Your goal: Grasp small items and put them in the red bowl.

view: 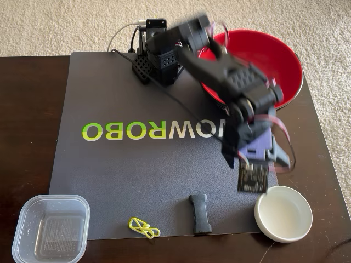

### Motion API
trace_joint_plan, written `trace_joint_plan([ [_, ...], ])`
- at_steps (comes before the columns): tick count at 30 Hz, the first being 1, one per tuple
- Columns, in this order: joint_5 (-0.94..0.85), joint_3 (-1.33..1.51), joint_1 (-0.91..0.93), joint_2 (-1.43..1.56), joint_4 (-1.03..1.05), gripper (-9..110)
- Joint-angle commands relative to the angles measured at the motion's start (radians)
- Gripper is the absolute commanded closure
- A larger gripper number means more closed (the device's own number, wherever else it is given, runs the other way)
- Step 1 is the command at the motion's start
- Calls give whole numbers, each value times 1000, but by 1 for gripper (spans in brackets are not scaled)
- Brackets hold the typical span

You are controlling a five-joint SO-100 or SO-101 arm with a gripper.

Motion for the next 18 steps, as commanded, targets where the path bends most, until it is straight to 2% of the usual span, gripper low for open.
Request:
trace_joint_plan([
  [1,-118,-261,-67,-98,21,55],
  [7,-216,-350,-86,-184,20,58],
  [12,-295,-388,-54,-218,20,66],
  [18,-393,-511,18,-262,15,66],
])
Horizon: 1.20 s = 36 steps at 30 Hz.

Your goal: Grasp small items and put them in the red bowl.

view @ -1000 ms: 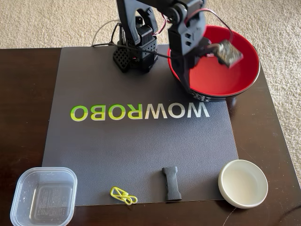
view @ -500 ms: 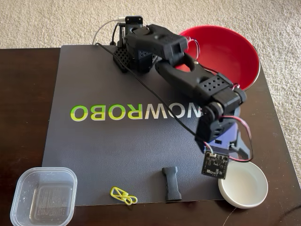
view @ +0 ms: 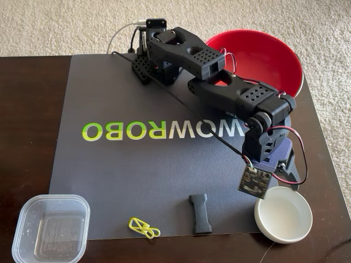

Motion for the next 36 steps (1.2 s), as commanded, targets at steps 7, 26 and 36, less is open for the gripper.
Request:
trace_joint_plan([
  [7,-132,-66,118,17,-5,66],
  [26,-114,51,150,-32,9,101],
  [36,29,209,147,362,12,101],
])
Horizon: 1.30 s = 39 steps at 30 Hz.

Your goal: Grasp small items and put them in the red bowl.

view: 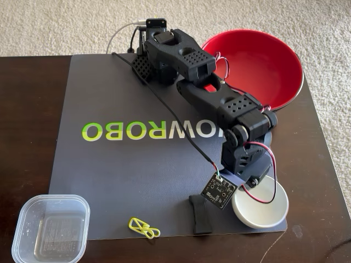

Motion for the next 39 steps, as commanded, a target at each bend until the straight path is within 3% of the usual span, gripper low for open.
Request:
trace_joint_plan([
  [1,86,41,34,275,-3,101],
  [6,210,129,18,538,-3,101],
  [9,319,354,-54,747,-3,101],
  [14,787,1114,-186,1213,-12,101],
  [17,1057,1384,-195,1402,-6,101],
  [20,1212,1505,-207,1494,-5,101],
  [26,1273,1554,-230,1442,-6,101],
  [33,1209,1580,-393,1439,-12,101],
  [39,1170,1582,-413,1370,-35,80],
])
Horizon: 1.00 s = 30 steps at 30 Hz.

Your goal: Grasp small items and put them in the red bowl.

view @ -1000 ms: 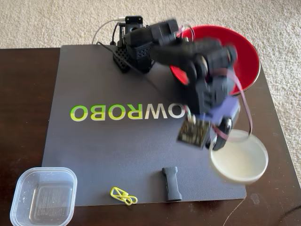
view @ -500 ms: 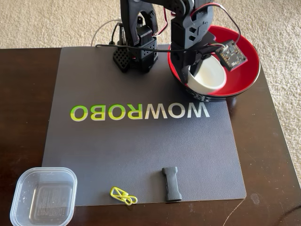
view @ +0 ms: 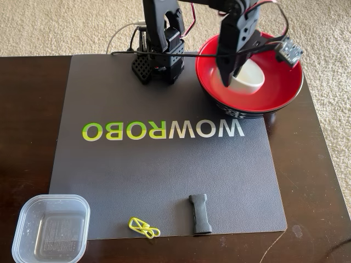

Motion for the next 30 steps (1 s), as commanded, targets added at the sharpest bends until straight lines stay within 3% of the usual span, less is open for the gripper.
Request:
trace_joint_plan([
  [1,-14,-5,-12,-15,-14,78],
  [7,-101,-48,11,8,-40,73],
  [11,-333,-239,109,-64,-49,73],
  [16,-635,-514,365,-222,-34,66],
  [21,-819,-623,678,-322,-23,66],
  [26,-845,-604,838,-489,-25,67],
  [30,-692,-629,833,-626,-49,67],
])
